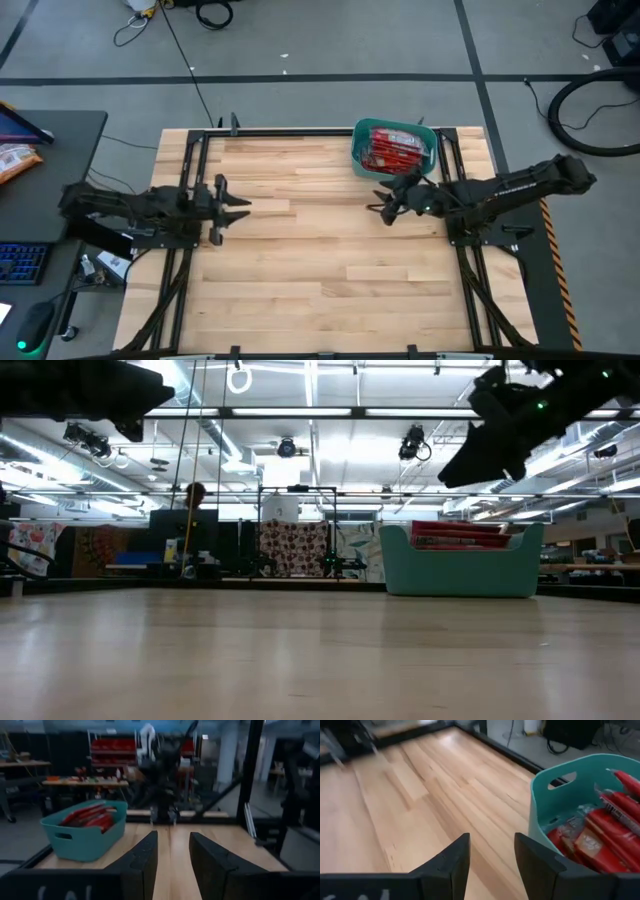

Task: Sort popcorn bags into baskets
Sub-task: Return to Home Position

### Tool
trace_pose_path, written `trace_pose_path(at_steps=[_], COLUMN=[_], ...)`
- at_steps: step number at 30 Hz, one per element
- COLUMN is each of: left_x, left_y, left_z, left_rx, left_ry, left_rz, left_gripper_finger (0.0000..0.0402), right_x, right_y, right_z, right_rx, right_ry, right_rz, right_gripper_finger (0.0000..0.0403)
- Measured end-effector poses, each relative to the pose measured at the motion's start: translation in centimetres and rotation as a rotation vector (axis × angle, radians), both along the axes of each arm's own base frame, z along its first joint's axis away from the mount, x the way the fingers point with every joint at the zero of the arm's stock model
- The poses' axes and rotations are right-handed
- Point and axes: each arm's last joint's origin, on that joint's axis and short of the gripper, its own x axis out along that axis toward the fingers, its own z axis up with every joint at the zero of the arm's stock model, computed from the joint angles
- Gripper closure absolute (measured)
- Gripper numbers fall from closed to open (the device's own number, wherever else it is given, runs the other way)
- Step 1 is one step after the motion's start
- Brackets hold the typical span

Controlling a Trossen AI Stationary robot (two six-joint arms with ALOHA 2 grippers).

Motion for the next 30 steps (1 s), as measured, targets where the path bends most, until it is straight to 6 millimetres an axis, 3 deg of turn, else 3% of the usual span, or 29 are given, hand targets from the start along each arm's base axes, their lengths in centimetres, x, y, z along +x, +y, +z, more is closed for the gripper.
trace_pose_path(at_steps=[13,17,30], left_x=[-2.3,-2.4,-2.3], left_y=[0.4,0.5,0.5], left_z=[-1.8,-2.6,-2.9], left_rx=[-0.069,-0.093,-0.103], left_ry=[-0.174,-0.186,-0.218], left_rz=[0.017,0.034,0.056], left_gripper_finger=[0.0285,0.0285,0.0285], right_x=[-4.3,-5.4,-5.5], right_y=[-0.1,0.1,1.6], right_z=[-5.0,-6.5,-6.6], right_rx=[0.078,0.116,0.193], right_ry=[-0.512,-0.575,-0.591], right_rz=[0.091,0.115,0.208], right_gripper_finger=[0.0245,0.0245,0.0245])
